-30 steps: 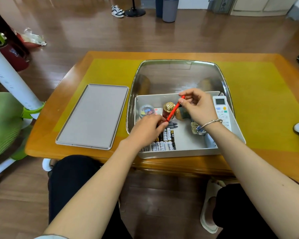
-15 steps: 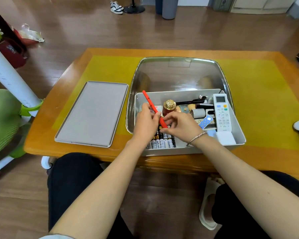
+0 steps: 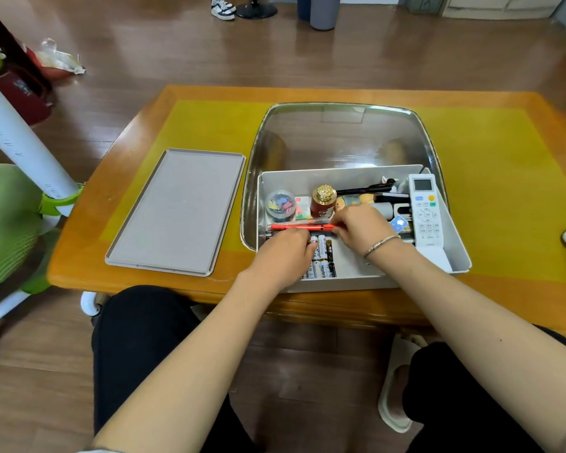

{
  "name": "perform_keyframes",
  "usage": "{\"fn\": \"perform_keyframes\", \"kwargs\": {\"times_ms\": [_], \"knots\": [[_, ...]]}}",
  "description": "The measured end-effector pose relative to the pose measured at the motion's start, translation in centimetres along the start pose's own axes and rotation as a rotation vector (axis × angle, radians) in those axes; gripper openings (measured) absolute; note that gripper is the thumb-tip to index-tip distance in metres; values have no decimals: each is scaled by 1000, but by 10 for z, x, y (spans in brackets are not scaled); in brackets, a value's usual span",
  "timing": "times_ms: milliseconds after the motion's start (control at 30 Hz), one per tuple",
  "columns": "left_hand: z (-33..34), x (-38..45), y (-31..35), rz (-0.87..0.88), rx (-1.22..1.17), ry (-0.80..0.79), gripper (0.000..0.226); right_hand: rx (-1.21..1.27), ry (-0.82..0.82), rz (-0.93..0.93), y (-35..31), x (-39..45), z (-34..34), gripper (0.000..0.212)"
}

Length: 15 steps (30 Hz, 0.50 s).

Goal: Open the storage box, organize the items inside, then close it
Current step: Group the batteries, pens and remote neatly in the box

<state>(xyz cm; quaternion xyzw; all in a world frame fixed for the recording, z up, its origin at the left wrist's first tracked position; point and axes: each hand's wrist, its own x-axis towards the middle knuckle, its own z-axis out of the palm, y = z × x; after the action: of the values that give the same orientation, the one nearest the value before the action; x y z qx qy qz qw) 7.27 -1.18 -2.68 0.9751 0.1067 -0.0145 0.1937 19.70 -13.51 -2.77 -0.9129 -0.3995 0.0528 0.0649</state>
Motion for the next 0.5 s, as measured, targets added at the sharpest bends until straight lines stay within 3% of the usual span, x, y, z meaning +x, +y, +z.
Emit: {"fn": "perform_keyframes", "kwargs": {"times_ms": [267, 500], "knots": [[5, 8, -4, -66, 42, -245, 55, 9, -5, 51, -8, 17, 8, 19], [8, 9, -3, -80, 117, -243, 60, 51, 60, 63, -5, 13, 5, 19]]}}
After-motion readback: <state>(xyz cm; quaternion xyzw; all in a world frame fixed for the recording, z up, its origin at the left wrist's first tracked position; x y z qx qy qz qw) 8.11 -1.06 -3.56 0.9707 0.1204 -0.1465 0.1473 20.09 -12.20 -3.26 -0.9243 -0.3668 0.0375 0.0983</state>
